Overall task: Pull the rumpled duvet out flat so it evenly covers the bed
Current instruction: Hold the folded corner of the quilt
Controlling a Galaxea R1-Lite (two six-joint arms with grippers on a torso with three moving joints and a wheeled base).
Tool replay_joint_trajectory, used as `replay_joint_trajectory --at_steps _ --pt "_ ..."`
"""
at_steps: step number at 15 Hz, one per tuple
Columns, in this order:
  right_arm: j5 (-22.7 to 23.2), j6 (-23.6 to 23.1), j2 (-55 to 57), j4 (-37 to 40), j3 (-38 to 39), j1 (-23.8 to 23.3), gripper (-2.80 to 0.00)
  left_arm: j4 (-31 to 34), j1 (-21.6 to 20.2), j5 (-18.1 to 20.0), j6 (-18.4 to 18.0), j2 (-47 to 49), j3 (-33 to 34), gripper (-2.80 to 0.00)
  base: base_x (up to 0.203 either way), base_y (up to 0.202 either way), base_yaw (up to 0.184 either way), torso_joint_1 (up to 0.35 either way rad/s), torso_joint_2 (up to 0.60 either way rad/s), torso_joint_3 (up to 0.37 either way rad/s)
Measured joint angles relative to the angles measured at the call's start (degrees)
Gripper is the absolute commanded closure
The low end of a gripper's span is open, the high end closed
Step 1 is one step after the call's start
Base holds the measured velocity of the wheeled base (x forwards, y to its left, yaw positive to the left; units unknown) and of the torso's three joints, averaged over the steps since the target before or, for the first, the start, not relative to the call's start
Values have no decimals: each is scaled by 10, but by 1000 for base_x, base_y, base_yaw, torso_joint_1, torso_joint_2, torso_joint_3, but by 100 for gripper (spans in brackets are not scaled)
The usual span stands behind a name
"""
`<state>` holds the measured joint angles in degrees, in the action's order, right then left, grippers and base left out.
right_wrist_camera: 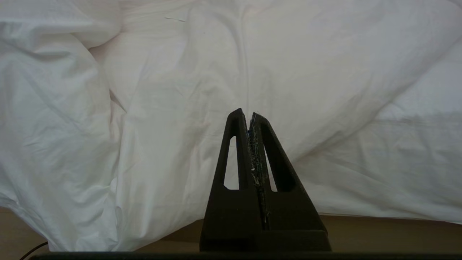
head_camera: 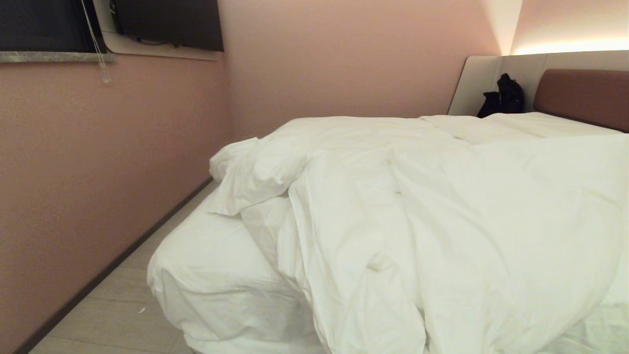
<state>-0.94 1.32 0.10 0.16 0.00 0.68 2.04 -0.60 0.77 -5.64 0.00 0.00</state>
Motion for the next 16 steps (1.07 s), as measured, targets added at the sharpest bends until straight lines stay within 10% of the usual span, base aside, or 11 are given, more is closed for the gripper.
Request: replay_joint_trajectory --at_steps 12,16 --pt "0 0 0 0 0 0 0 -1 0 7 1 0 0 0 0 0 0 0 0 0" --pt "0 0 0 0 0 0 0 23 0 37 57 5 -81 0 0 0 0 0 0 0"
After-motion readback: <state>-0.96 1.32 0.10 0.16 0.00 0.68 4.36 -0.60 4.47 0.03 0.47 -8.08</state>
